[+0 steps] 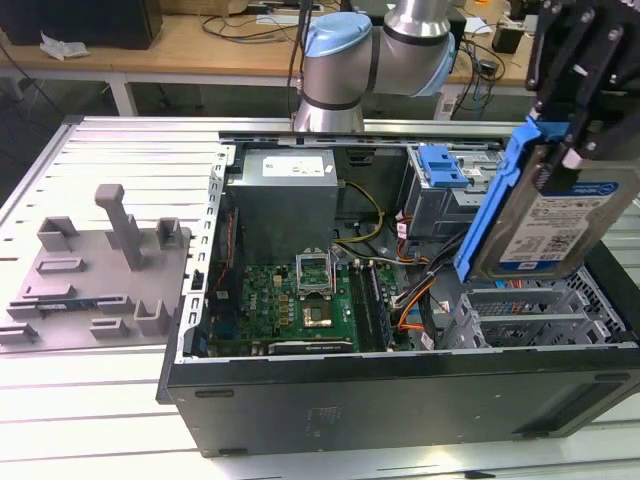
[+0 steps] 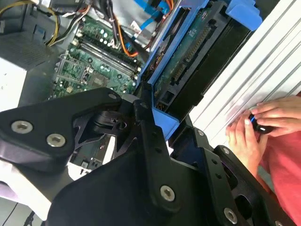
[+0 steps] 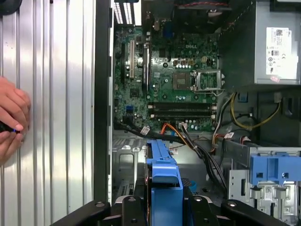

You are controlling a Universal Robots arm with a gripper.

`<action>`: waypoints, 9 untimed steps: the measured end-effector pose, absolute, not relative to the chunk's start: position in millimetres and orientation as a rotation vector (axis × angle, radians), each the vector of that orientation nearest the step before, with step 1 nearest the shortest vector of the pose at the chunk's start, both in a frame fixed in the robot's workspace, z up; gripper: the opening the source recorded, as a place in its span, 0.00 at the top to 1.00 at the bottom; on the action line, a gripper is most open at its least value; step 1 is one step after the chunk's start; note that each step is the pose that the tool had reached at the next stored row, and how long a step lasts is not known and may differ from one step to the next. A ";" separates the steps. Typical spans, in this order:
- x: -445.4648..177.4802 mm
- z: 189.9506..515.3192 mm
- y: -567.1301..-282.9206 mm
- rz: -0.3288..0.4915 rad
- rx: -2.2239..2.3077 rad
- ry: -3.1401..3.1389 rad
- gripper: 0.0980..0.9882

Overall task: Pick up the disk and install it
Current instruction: 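Insert the disk into the insertion slot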

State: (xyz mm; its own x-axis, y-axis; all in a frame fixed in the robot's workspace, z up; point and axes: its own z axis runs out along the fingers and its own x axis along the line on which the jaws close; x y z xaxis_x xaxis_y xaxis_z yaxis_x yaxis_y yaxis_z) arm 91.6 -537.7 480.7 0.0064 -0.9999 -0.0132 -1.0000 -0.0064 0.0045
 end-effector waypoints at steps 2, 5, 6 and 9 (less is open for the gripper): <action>96.6 479.8 -539.3 0.020 -2.224 2.210 0.70; 103.3 476.4 -541.6 0.019 -2.217 2.217 0.70; 105.0 475.7 -541.7 0.019 -2.216 2.218 0.70; 108.1 474.5 -542.1 0.019 -2.213 2.221 0.70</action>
State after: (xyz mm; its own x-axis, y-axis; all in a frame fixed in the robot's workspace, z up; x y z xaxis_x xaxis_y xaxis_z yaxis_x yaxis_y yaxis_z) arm 108.1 -542.1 474.5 -0.0034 -0.9999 -0.0131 -1.0000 0.0033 0.0045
